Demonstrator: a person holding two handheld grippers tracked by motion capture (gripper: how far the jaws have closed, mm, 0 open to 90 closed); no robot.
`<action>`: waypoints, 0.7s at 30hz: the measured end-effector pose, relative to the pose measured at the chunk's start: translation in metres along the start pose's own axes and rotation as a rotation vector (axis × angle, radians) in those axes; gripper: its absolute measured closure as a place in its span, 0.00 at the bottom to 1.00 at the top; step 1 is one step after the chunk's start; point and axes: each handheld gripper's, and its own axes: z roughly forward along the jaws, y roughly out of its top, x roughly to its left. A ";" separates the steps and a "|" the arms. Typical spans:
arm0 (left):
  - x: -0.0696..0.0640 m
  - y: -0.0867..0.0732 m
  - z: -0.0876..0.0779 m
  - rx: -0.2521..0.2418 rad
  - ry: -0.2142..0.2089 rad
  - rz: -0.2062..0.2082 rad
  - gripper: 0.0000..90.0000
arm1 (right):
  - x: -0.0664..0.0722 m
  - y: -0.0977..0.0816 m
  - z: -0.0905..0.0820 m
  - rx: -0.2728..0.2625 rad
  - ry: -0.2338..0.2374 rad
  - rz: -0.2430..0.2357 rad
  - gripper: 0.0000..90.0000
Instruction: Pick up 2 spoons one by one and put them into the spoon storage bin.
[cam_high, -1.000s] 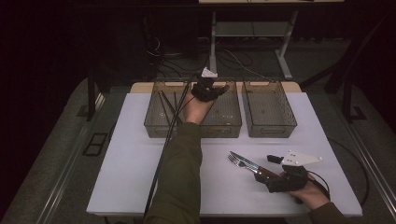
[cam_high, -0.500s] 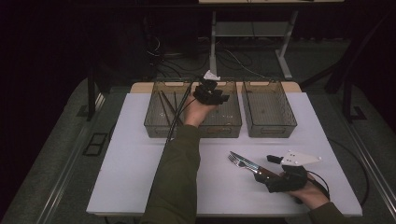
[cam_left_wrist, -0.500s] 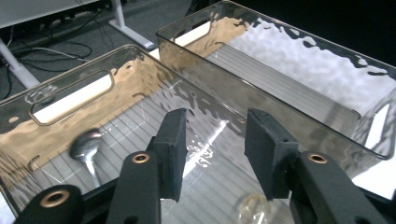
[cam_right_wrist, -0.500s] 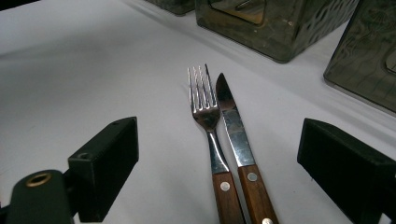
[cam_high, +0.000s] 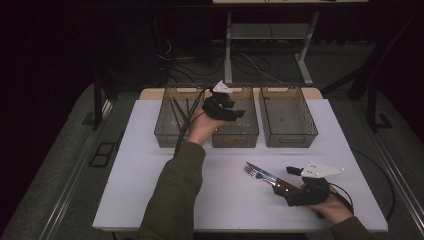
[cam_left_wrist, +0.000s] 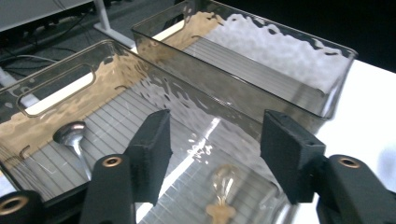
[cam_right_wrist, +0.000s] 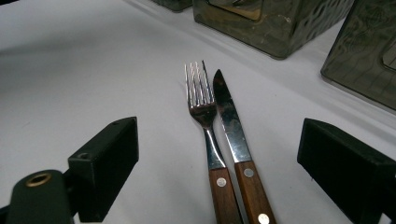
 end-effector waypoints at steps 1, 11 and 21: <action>-0.001 -0.001 -0.003 0.008 -0.006 0.013 0.45 | 0.000 0.000 0.000 0.000 0.000 0.003 0.14; -0.019 -0.009 -0.032 -0.009 -0.042 0.038 0.32 | -0.003 -0.001 0.001 0.005 -0.016 0.009 0.14; -0.031 -0.032 -0.060 -0.036 -0.074 0.051 0.24 | -0.004 -0.001 0.002 0.006 -0.024 0.016 0.14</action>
